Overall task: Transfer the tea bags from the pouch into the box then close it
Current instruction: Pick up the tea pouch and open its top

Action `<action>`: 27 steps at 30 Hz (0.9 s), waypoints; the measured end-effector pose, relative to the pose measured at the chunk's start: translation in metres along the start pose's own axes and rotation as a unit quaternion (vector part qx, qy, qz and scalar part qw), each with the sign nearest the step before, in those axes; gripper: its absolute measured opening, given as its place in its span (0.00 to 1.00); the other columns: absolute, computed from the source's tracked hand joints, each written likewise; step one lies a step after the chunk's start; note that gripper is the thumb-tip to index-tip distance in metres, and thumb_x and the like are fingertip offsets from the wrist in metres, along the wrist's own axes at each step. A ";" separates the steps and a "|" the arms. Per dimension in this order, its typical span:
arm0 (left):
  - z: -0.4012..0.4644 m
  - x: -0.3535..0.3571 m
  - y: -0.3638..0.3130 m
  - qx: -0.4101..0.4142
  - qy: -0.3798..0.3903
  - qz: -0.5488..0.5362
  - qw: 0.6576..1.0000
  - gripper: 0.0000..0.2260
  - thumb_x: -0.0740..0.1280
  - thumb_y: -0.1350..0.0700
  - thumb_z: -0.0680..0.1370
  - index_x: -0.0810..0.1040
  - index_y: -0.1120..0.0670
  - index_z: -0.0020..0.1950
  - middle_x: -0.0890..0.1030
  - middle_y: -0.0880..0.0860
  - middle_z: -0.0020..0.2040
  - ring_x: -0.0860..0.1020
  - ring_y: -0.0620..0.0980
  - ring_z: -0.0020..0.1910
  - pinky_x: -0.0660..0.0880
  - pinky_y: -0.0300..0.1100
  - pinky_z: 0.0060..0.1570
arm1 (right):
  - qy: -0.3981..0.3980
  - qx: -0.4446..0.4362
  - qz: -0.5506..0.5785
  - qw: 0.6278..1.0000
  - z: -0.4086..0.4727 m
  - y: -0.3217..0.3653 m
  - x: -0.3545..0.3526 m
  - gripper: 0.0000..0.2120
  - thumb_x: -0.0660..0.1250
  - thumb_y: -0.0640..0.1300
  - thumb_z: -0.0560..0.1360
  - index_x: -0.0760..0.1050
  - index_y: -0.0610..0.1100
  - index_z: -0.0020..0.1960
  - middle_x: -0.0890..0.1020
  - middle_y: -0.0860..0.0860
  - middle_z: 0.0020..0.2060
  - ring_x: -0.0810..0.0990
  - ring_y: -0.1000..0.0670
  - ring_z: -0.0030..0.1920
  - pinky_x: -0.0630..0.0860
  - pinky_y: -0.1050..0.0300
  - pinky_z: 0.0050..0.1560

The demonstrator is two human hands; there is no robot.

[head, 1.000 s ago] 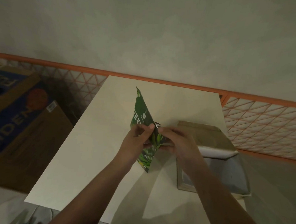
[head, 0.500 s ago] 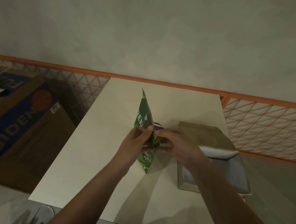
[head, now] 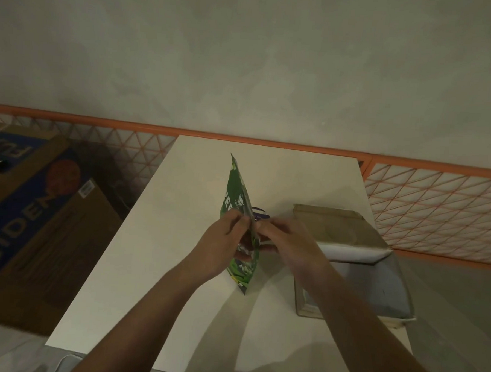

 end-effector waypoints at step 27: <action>0.003 0.012 0.009 0.031 0.048 -0.086 0.995 0.09 0.57 0.59 0.85 0.70 0.58 0.46 0.74 0.59 0.44 0.76 0.50 0.43 0.81 0.43 0.48 | -0.095 0.032 0.086 0.991 -0.013 -0.011 -0.003 0.06 0.70 0.38 0.74 0.84 0.38 0.46 0.86 0.45 0.40 0.84 0.47 0.42 0.81 0.54 0.44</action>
Point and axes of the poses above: each hand's wrist, its own z-axis towards the middle knuckle, its own x-axis out of the palm, y = z × x, the point moved 2 cm from there along z, towards the middle knuckle
